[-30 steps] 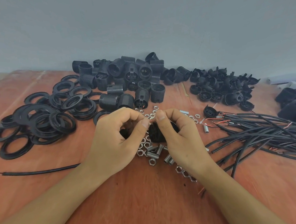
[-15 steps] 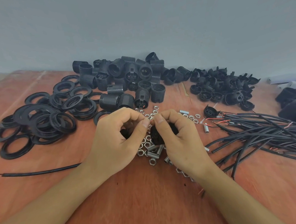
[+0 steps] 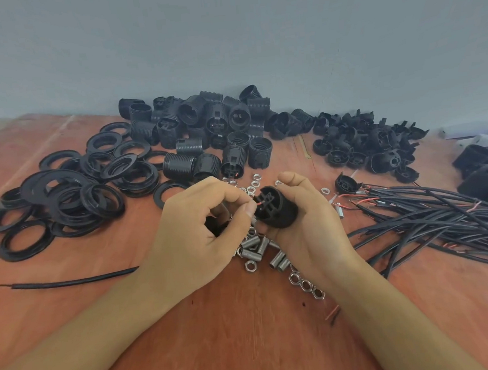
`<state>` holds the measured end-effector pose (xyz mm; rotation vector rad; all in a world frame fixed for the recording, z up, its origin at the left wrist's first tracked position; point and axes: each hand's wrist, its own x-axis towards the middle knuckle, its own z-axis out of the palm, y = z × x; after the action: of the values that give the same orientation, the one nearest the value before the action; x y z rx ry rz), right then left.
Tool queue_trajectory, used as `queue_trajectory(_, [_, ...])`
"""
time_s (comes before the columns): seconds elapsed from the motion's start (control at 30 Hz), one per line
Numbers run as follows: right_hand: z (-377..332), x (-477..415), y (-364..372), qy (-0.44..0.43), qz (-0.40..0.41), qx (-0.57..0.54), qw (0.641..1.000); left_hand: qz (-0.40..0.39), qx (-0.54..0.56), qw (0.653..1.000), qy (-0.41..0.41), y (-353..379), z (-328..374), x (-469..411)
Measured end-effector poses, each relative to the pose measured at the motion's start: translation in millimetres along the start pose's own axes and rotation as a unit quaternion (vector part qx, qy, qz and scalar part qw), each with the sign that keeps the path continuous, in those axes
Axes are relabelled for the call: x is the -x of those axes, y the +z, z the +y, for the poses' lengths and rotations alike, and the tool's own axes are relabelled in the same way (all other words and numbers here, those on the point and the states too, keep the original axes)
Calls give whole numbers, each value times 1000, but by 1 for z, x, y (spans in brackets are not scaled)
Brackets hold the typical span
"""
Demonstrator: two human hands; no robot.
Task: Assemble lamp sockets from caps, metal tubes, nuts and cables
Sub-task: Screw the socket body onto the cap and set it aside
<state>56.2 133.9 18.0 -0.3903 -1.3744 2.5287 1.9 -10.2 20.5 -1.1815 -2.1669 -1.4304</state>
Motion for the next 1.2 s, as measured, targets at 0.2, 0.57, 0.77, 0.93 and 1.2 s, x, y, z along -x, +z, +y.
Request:
queue_trajectory(0.2, [3,0,-1,-39,-4,49,998,1,-1,1000,-12,0,0,0])
queue_trajectory(0.57, [11,-1,-2,-105,0,122,987,-24,-17,999,-18,-1,-3,-2])
queue_trajectory(0.77, [13,1,-3,-142,-11,179,974,-33,-14,999,-18,-1,-5,-3])
queue_trajectory(0.93, [14,3,-3,-216,-23,263,940,-42,-32,999,-10,-1,-8,-2])
queue_trajectory(1.2, [18,4,-1,-249,-20,293,923,-39,-60,997,5,0,-8,-1])
